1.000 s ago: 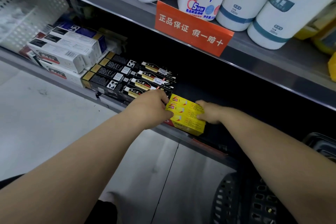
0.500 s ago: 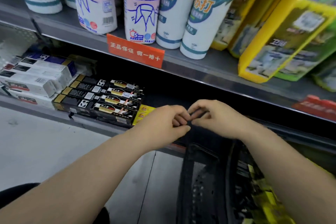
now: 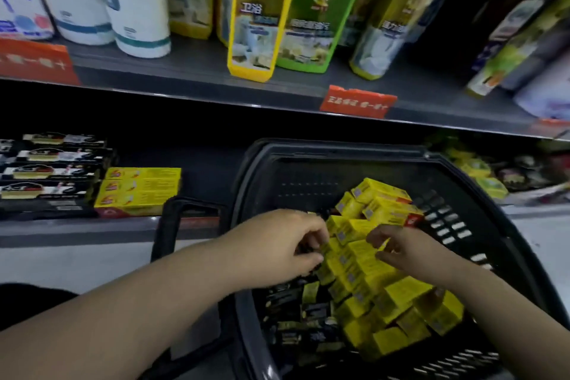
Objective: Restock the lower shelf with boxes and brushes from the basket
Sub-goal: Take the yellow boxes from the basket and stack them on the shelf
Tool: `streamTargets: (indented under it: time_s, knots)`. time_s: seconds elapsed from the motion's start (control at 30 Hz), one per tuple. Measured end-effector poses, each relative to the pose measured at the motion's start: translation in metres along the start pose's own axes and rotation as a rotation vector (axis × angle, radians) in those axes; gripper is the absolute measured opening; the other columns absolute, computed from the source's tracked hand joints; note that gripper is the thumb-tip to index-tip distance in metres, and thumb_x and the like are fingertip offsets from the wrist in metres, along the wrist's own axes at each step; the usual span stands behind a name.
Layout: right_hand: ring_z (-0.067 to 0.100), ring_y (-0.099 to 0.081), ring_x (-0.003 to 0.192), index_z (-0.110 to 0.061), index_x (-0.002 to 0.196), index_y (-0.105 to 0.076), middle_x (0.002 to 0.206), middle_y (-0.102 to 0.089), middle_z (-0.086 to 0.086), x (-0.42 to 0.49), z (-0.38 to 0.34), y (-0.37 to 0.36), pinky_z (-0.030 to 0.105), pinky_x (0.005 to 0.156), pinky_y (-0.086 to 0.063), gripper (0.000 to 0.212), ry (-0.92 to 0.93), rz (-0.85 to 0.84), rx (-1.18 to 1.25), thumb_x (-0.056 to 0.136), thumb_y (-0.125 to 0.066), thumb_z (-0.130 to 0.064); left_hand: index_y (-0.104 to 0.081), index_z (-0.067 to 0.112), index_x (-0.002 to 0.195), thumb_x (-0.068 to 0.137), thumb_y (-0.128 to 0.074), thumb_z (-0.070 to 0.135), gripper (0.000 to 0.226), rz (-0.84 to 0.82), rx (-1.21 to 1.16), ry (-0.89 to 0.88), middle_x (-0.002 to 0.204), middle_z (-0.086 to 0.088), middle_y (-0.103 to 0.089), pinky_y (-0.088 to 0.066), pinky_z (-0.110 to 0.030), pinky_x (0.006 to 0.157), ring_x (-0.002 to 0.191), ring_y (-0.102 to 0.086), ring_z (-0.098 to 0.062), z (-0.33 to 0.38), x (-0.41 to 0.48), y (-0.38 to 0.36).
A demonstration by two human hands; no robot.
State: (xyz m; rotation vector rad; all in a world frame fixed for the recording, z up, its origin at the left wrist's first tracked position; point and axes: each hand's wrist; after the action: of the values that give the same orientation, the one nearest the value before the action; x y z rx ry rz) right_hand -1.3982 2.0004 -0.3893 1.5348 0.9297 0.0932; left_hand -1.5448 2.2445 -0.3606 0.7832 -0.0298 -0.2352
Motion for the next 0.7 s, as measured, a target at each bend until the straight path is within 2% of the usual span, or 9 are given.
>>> streamTargets:
  time_s: [0.1, 0.17, 0.23, 0.27, 0.37, 0.47, 0.57, 0.63, 0.7]
  knots:
    - [0.009, -0.051, 0.107, -0.026, 0.127, -0.049, 0.126, -0.048, -0.005, -0.013, 0.027, -0.019, 0.014, 0.082, -0.038, 0.046, -0.081, -0.092, 0.015, 0.085, -0.066, -0.022, -0.058, 0.030, 0.114, 0.091, -0.055, 0.035, 0.024, -0.064, -0.001, 0.036, 0.106, 0.019, -0.059, -0.044, -0.017, 0.080, 0.096, -0.053, 0.001, 0.003, 0.014, -0.014]
    - [0.007, -0.043, 0.116, -0.027, 0.134, -0.041, 0.129, -0.041, -0.007, -0.017, 0.036, -0.016, 0.013, 0.087, -0.033, 0.064, -0.080, -0.171, 0.046, 0.079, -0.073, -0.034, -0.060, 0.026, 0.113, 0.090, -0.056, 0.032, 0.024, -0.098, -0.024, 0.067, 0.106, 0.016, -0.061, -0.046, -0.023, 0.084, 0.098, -0.057, -0.002, 0.003, 0.020, -0.020]
    - [0.002, -0.040, 0.118, -0.033, 0.135, -0.039, 0.129, -0.041, -0.014, -0.020, 0.042, -0.006, 0.013, 0.093, -0.032, 0.079, -0.094, -0.261, 0.076, 0.067, -0.078, -0.048, -0.061, 0.024, 0.111, 0.090, -0.057, 0.029, 0.022, -0.118, -0.039, 0.094, 0.105, 0.013, -0.063, -0.046, -0.022, 0.085, 0.096, -0.058, -0.002, 0.002, 0.025, -0.025]
    - [0.002, -0.041, 0.119, -0.035, 0.132, -0.041, 0.130, -0.043, -0.015, -0.022, 0.047, -0.003, 0.017, 0.097, -0.035, 0.081, -0.100, -0.305, 0.070, 0.063, -0.081, -0.048, -0.062, 0.024, 0.109, 0.090, -0.058, 0.029, 0.021, -0.120, -0.045, 0.107, 0.104, 0.012, -0.064, -0.047, -0.021, 0.084, 0.094, -0.059, -0.002, 0.001, 0.027, -0.027]
    - [0.012, -0.046, 0.119, -0.035, 0.129, -0.043, 0.132, -0.046, -0.007, -0.023, 0.051, -0.011, 0.028, 0.098, -0.041, 0.078, -0.115, -0.407, -0.157, 0.063, -0.083, -0.030, -0.063, 0.023, 0.104, 0.088, -0.060, 0.026, 0.017, -0.121, -0.086, 0.136, 0.098, 0.012, -0.066, -0.045, -0.011, 0.074, 0.089, -0.061, 0.000, -0.001, 0.028, -0.031]
    - [0.017, -0.047, 0.121, -0.030, 0.127, -0.049, 0.135, -0.048, -0.003, -0.016, 0.047, -0.020, 0.030, 0.098, -0.040, 0.062, -0.067, -0.310, -0.292, 0.072, -0.076, -0.020, -0.064, 0.024, 0.102, 0.088, -0.061, 0.025, 0.015, -0.130, -0.129, 0.143, 0.095, 0.014, -0.065, -0.044, -0.003, 0.070, 0.086, -0.061, 0.005, -0.002, 0.025, -0.031]
    - [0.019, -0.053, 0.113, -0.026, 0.121, -0.056, 0.125, -0.057, -0.002, -0.017, 0.035, -0.006, 0.032, 0.093, -0.044, 0.053, -0.011, -0.198, -0.175, 0.073, -0.077, -0.024, -0.062, 0.028, 0.101, 0.089, -0.060, 0.026, 0.012, -0.112, -0.210, 0.175, 0.097, 0.013, -0.064, -0.045, -0.003, 0.072, 0.088, -0.060, 0.004, -0.001, 0.022, -0.028]
    - [0.018, -0.058, 0.104, -0.029, 0.115, -0.059, 0.117, -0.061, -0.005, -0.024, 0.020, 0.005, 0.036, 0.088, -0.048, 0.049, 0.027, -0.097, -0.057, 0.070, -0.079, -0.025, -0.062, 0.030, 0.101, 0.091, -0.056, 0.030, 0.012, -0.074, -0.341, 0.251, 0.100, 0.011, -0.064, -0.045, -0.004, 0.065, 0.090, -0.062, 0.000, 0.001, 0.022, -0.027]
    - [0.013, -0.056, 0.104, -0.029, 0.111, -0.062, 0.114, -0.062, -0.011, -0.033, -0.001, 0.011, 0.029, 0.090, -0.045, 0.046, 0.174, 0.024, -0.004, 0.070, -0.078, -0.017, -0.059, 0.034, 0.102, 0.092, -0.051, 0.038, 0.013, -0.040, -0.507, 0.352, 0.109, 0.011, -0.064, -0.046, -0.006, 0.067, 0.096, -0.061, -0.002, 0.007, 0.023, -0.030]
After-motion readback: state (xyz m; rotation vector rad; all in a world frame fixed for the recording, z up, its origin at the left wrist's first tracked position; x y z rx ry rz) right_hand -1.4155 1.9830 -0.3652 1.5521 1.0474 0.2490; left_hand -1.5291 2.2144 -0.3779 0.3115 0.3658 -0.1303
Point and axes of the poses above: each hand's wrist, its own x-axis towards the middle knuckle, its own y-axis out of the back of the hand, z = x × y
